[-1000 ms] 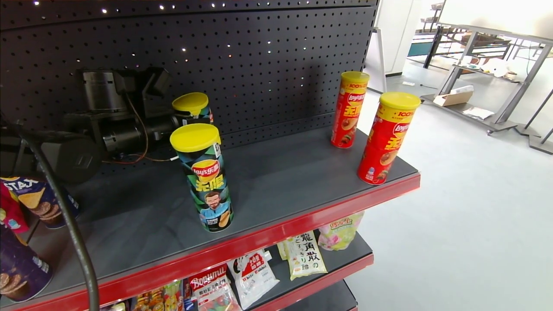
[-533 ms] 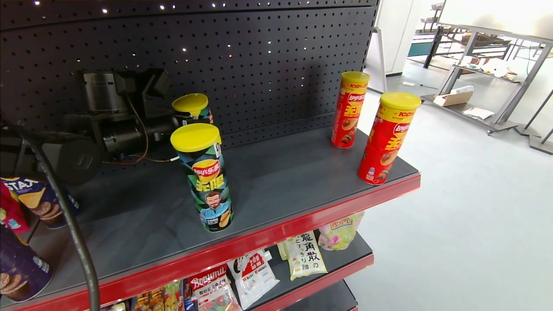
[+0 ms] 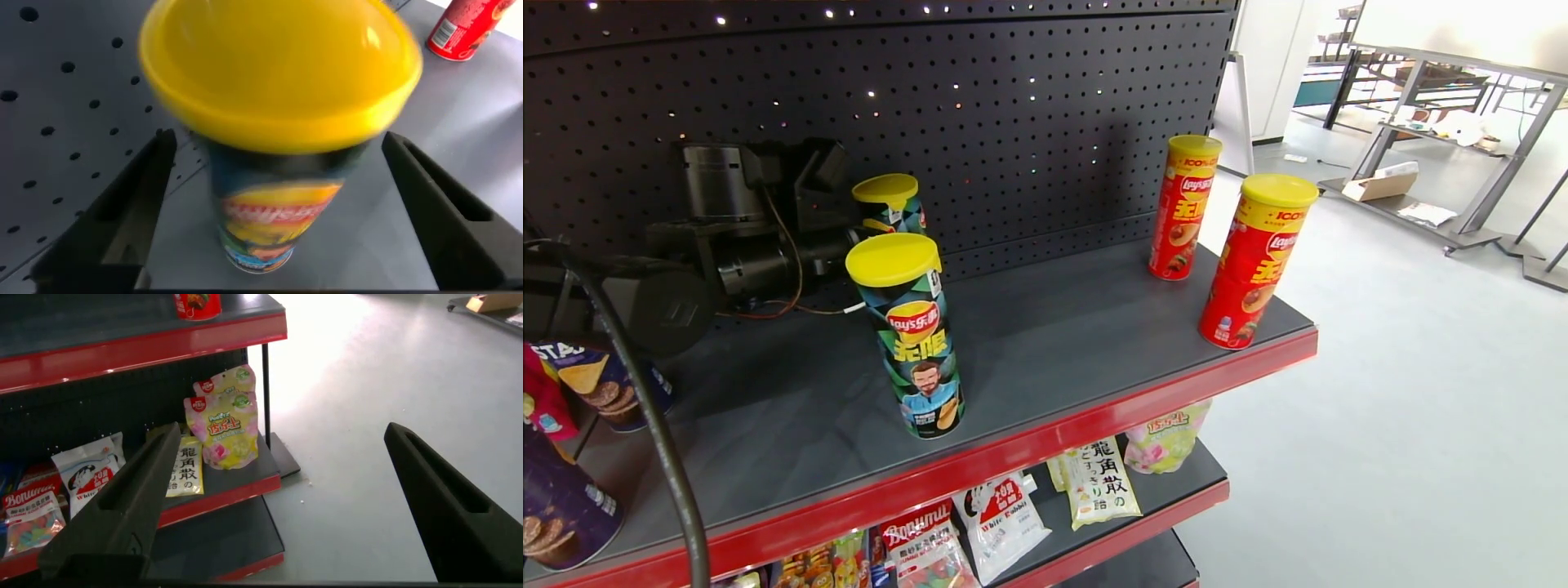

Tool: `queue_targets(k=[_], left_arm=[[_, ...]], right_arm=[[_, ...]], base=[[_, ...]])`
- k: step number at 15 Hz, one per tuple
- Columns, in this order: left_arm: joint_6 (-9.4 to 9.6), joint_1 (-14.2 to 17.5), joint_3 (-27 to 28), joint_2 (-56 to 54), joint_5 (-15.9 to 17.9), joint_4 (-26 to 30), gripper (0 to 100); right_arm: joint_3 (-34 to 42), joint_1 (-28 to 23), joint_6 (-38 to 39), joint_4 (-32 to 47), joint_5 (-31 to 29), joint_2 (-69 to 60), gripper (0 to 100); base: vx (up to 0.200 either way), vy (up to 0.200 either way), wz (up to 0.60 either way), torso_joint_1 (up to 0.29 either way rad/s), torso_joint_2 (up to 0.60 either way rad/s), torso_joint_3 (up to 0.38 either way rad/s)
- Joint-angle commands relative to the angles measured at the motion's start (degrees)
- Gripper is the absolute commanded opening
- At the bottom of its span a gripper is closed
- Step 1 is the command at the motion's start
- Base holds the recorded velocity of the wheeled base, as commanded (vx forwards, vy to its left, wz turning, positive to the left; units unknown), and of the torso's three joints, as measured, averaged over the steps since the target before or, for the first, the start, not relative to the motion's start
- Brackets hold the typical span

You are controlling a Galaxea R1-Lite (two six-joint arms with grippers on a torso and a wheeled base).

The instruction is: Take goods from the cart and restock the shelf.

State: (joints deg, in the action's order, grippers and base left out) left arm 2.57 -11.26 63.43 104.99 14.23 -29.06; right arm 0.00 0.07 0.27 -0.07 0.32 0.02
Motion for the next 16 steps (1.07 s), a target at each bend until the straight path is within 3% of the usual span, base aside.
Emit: queue_targets(k=[1,3,8,11,14,16], left_arm=[[0.06,0.19,-0.15,-0.92,0.01,0.06,100],[0.06,0.54,-1.20,-2.24,-0.08,0.23,100],[0.24,4.14,-9.73,-9.80,-0.16,0.41,100],[0.15,4.50,-13.68,-15.78,-0.95,0.67,100],[0.15,4.32,-18.43,-25.62,-1.31,8.50,100],[0.15,4.32,-21.59,-35.46,-1.31,17.99,100]], right_arm=[[0.00,0.01,0.00,-0.01,0.03,-0.02,100],[0.00,0.01,0.00,-0.01,0.03,-0.02,100],[0.00,0.01,0.00,-0.01,0.03,-0.02,100],[0.00,0.01,0.00,-0.01,0.03,-0.02,100],[0.00,0.01,0.00,-0.01,0.03,-0.02,100],[0.00,0.01,0.00,-0.01,0.03,-0.02,100]], base=[[0.000,0.000,0.00,0.000,0.00,0.000],[0.000,0.000,0.00,0.000,0.00,0.000],[0.000,0.000,0.00,0.000,0.00,0.000],[0.000,0.000,0.00,0.000,0.00,0.000],[0.000,0.000,0.00,0.000,0.00,0.000],[0.000,0.000,0.00,0.000,0.00,0.000]])
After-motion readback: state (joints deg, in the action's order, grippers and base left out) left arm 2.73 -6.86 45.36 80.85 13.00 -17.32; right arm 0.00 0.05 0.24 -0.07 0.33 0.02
